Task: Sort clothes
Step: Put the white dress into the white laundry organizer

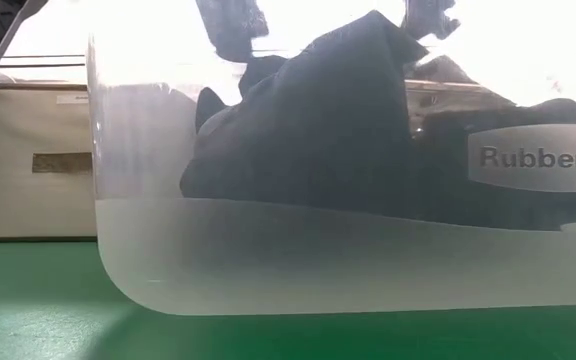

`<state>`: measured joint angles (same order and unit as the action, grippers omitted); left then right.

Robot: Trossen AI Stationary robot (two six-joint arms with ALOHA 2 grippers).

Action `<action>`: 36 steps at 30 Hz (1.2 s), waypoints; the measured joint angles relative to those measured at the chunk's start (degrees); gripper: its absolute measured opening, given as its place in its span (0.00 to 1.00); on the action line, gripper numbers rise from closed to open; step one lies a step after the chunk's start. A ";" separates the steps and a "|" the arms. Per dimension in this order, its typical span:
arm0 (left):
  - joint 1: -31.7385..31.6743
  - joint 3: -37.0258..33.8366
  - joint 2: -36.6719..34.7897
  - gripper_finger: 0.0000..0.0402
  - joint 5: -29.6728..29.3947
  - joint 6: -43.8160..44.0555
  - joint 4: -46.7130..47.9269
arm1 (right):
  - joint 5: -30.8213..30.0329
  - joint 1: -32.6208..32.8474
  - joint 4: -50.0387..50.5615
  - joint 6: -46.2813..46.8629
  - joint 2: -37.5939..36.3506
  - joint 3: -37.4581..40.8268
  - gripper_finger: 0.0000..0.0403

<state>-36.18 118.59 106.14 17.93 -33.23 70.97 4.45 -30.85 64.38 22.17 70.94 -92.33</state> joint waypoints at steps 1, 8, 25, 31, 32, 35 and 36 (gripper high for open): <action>0.00 1.89 -0.04 0.00 0.10 0.20 0.33 | 0.00 0.00 -0.62 -0.29 0.01 0.00 0.10; 0.83 14.27 -0.10 0.00 0.59 3.10 0.72 | 0.03 0.10 -10.48 -5.22 0.59 0.04 0.10; 6.27 16.26 -4.59 0.00 -0.02 13.00 -11.62 | 0.55 6.74 -29.53 -21.71 1.89 0.04 0.18; 9.22 16.33 -5.98 0.00 -0.87 15.03 -16.03 | 0.50 8.39 -37.53 -22.43 3.48 0.04 0.39; 9.63 16.39 -6.11 0.00 -1.53 15.12 -16.42 | 0.50 8.55 -38.58 -22.42 3.80 0.04 0.42; 10.78 16.28 -6.37 0.00 -2.43 15.55 -17.92 | 0.50 8.88 -41.09 -22.43 4.73 0.04 0.52; 11.14 16.28 -6.42 0.00 -2.48 15.77 -18.56 | 0.50 8.98 -41.99 -22.59 5.04 0.04 0.55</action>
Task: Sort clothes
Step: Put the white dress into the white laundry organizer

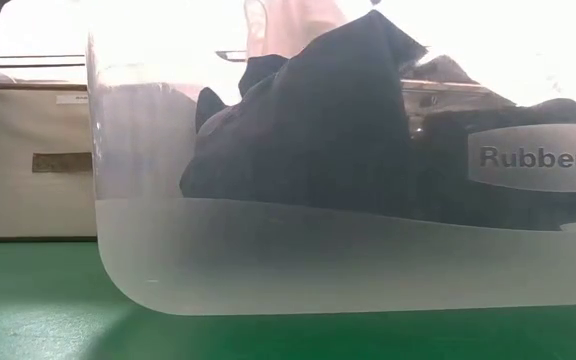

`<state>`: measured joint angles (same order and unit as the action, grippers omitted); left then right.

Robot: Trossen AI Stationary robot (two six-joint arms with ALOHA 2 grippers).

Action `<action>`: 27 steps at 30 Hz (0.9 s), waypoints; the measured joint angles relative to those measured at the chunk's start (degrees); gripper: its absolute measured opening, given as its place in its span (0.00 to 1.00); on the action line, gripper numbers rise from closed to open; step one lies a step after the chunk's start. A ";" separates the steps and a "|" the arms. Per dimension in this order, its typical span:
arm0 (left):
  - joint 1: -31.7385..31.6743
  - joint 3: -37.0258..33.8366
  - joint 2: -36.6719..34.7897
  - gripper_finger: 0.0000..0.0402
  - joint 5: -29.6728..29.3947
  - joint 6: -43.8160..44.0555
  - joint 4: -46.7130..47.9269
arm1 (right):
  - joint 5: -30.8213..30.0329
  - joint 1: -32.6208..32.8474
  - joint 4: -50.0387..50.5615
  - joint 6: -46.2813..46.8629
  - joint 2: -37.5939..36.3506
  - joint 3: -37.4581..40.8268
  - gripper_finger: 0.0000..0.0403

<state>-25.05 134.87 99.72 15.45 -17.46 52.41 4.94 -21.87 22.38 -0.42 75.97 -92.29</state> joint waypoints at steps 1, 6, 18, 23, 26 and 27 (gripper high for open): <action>0.37 0.00 -0.02 0.00 -0.01 0.06 -0.45 | 0.01 0.21 -1.06 -0.23 0.34 0.00 0.58; 2.26 0.00 -0.05 0.00 0.00 0.44 -2.20 | 0.01 1.16 -5.43 -1.06 2.91 0.00 0.68; 4.25 0.00 0.09 0.00 -4.33 1.50 -4.20 | 4.25 1.71 -13.41 -1.12 7.56 0.00 0.33; 3.67 0.11 0.09 0.10 -5.42 3.61 -0.97 | 4.34 1.75 -13.24 -2.20 7.10 0.00 0.06; 3.05 0.11 0.09 0.20 -7.86 4.11 1.28 | 4.44 1.75 -13.13 -2.21 6.58 -0.91 0.04; 3.00 0.11 0.06 0.23 -9.77 3.96 1.79 | 4.44 1.73 -13.09 -2.23 6.47 -1.55 0.03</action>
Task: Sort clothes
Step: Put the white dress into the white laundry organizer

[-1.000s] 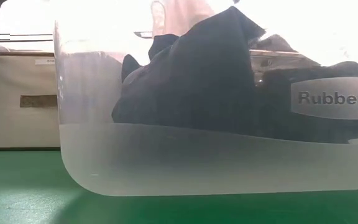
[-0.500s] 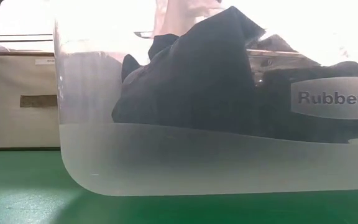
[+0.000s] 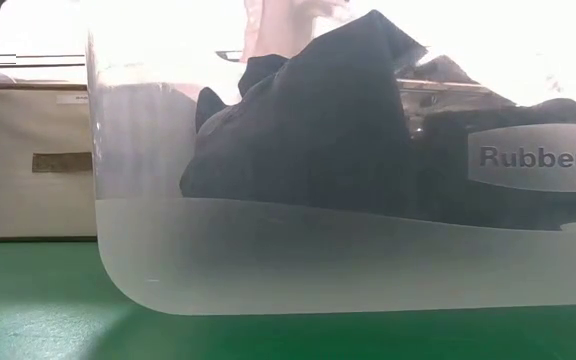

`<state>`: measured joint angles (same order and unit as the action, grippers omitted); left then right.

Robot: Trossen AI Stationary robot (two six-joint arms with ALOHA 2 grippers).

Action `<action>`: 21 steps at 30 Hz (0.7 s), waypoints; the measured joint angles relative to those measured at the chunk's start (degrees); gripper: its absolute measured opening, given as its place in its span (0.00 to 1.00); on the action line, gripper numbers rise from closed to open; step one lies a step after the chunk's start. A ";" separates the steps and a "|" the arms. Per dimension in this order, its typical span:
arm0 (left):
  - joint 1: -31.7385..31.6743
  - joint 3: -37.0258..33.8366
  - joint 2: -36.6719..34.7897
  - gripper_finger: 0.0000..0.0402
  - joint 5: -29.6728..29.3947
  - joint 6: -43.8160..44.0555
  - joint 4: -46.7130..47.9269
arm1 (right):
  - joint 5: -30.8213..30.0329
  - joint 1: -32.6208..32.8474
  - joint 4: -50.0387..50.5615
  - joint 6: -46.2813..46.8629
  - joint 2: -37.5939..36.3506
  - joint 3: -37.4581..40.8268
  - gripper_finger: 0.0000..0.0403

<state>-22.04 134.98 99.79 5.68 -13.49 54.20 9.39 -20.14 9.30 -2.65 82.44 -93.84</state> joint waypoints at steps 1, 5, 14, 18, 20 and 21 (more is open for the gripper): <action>0.00 0.00 0.00 0.27 -2.10 -0.26 0.15 | 0.01 0.00 0.16 -0.21 -0.09 -0.82 0.03; 0.01 0.00 -0.07 0.40 -5.12 -0.37 -0.02 | -0.33 0.00 4.22 -1.98 -0.13 -5.73 0.03; -0.52 0.07 -1.04 0.60 -7.78 -2.44 -1.16 | -9.30 0.00 11.96 -6.20 0.39 -17.69 0.03; -2.06 0.07 -1.60 0.66 -8.18 -2.52 1.49 | -13.65 -0.04 12.72 -8.88 0.17 -22.22 0.02; -2.77 0.07 -1.64 0.69 -7.69 -2.44 3.05 | -14.44 -0.04 12.60 -9.42 0.17 -23.86 0.02; -3.19 0.07 -1.64 0.71 -6.35 -2.28 3.45 | -14.55 -0.16 12.39 -9.49 0.20 -24.58 0.02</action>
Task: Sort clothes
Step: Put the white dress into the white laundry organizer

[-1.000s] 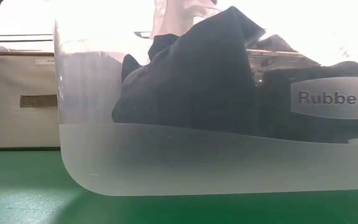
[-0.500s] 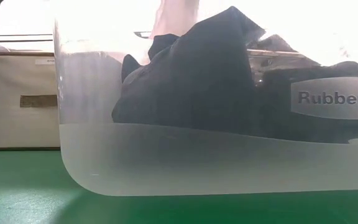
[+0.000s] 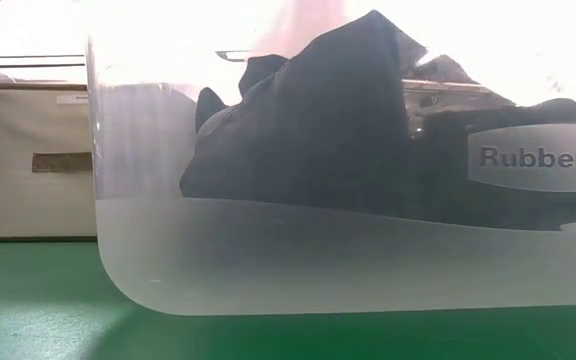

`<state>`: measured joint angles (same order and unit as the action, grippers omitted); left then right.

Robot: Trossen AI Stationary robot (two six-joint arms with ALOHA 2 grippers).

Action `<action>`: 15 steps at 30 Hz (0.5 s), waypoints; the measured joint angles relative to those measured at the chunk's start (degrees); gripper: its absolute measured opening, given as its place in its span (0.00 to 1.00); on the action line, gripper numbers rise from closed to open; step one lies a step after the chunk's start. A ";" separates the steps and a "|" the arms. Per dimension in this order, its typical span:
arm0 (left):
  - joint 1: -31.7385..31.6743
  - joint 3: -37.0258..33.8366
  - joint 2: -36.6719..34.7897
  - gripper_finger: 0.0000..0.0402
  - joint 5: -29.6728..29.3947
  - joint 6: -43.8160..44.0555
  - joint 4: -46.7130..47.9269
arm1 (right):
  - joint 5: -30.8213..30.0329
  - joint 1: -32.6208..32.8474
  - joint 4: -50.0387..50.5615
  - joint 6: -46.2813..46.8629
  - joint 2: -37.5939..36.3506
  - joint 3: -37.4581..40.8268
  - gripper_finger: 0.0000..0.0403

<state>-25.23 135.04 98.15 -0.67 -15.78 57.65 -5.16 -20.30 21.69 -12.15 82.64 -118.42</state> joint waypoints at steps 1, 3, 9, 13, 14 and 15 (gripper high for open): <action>-0.29 -0.03 0.00 0.72 2.01 0.04 0.67 | -0.01 -0.08 -0.15 -0.02 0.04 -0.78 0.02; -0.48 -0.09 0.17 0.74 6.57 0.56 0.27 | -0.01 -0.11 -0.36 -0.03 0.05 -2.03 0.02; -0.61 -0.11 2.58 0.76 9.80 4.38 -7.76 | -0.03 -0.15 -0.49 0.09 0.01 -3.99 0.02; -0.58 -0.13 5.06 0.76 9.82 4.75 -13.13 | 0.01 -0.08 -0.48 0.11 0.04 -3.90 0.02; -0.52 -0.16 5.79 0.76 9.95 4.87 -14.22 | 0.01 -0.09 -0.48 0.11 0.04 -3.89 0.02; -0.41 -0.20 6.42 0.76 10.58 4.99 -15.13 | 0.01 -0.11 -0.48 0.11 0.04 -3.89 0.02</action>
<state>-25.65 134.85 104.57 9.91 -10.79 42.52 -5.15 -20.40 21.21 -12.03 82.67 -122.30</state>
